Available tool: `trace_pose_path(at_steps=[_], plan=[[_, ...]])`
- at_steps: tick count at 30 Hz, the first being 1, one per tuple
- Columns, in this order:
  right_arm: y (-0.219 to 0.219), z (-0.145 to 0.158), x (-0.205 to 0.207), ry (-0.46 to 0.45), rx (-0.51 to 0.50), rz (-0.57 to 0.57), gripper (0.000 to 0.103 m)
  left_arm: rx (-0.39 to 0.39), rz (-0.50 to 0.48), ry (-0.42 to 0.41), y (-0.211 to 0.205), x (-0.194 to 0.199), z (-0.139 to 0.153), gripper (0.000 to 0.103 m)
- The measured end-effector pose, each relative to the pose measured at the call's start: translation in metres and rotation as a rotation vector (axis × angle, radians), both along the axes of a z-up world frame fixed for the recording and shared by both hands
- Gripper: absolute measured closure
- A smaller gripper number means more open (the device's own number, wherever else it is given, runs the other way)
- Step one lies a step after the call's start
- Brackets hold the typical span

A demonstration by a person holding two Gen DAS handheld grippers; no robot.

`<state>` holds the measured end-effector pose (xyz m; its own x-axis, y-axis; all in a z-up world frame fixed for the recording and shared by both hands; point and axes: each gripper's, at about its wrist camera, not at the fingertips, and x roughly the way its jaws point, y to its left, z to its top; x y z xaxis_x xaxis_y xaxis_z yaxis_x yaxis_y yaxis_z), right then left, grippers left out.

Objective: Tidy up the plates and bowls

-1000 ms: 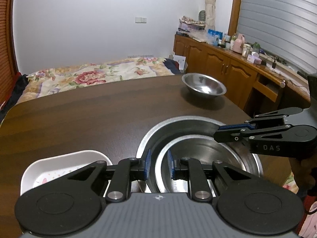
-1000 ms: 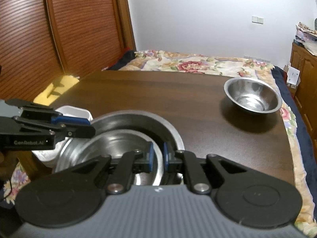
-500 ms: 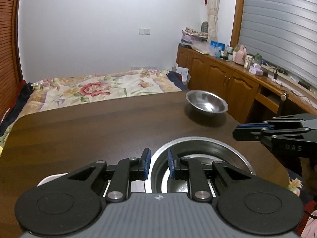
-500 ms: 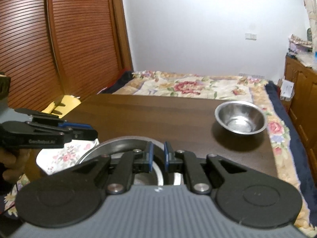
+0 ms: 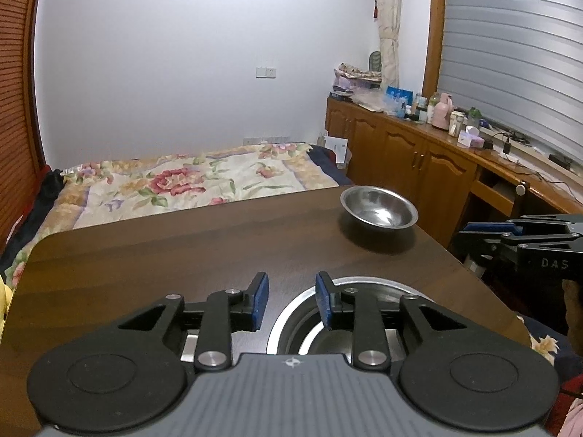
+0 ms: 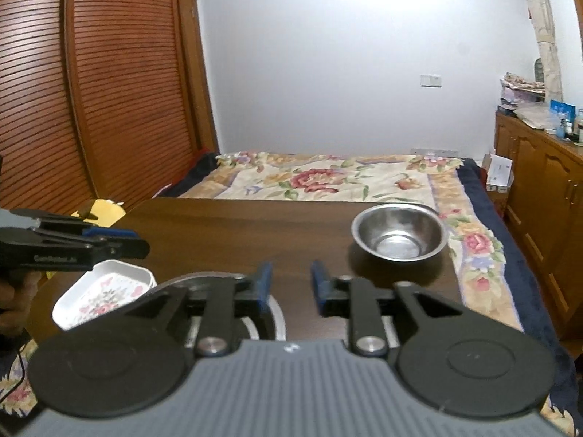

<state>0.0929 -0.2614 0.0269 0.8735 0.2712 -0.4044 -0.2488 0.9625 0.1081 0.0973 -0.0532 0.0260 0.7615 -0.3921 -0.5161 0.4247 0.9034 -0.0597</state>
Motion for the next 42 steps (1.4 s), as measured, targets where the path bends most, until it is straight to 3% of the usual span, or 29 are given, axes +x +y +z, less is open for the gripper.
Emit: trace_pose_path(at_steps=[2, 4, 8, 10, 12, 16, 23, 42], plan=[[-0.003, 0.0, -0.001, -0.008, 0.001, -0.016, 0.057, -0.004, -0.003, -0.005, -0.002, 0.0, 0.002, 0.066], [-0.006, 0.0, -0.002, -0.02, 0.0, -0.029, 0.044, -0.004, -0.004, -0.012, -0.004, 0.0, 0.004, 0.051], [-0.012, -0.001, -0.003, -0.038, 0.002, -0.055, 0.021, -0.011, -0.009, -0.032, -0.008, -0.001, 0.008, 0.035], [-0.015, -0.001, -0.003, -0.05, 0.0, -0.076, 0.004, -0.016, -0.01, -0.043, -0.01, -0.001, 0.01, 0.021], [-0.017, -0.002, -0.004, -0.062, 0.0, -0.084, 0.0, -0.021, -0.012, -0.058, -0.011, -0.003, 0.011, 0.014], [-0.021, -0.003, -0.003, -0.072, -0.012, -0.12, 0.0, -0.017, -0.013, -0.073, -0.016, -0.002, 0.014, 0.008], [-0.033, -0.004, 0.006, -0.071, -0.035, -0.164, 0.0, -0.003, -0.025, -0.086, -0.028, 0.008, 0.016, 0.006], [-0.075, -0.024, 0.097, -0.001, -0.024, -0.204, 0.0, 0.031, -0.122, -0.012, -0.088, 0.111, 0.017, 0.006]])
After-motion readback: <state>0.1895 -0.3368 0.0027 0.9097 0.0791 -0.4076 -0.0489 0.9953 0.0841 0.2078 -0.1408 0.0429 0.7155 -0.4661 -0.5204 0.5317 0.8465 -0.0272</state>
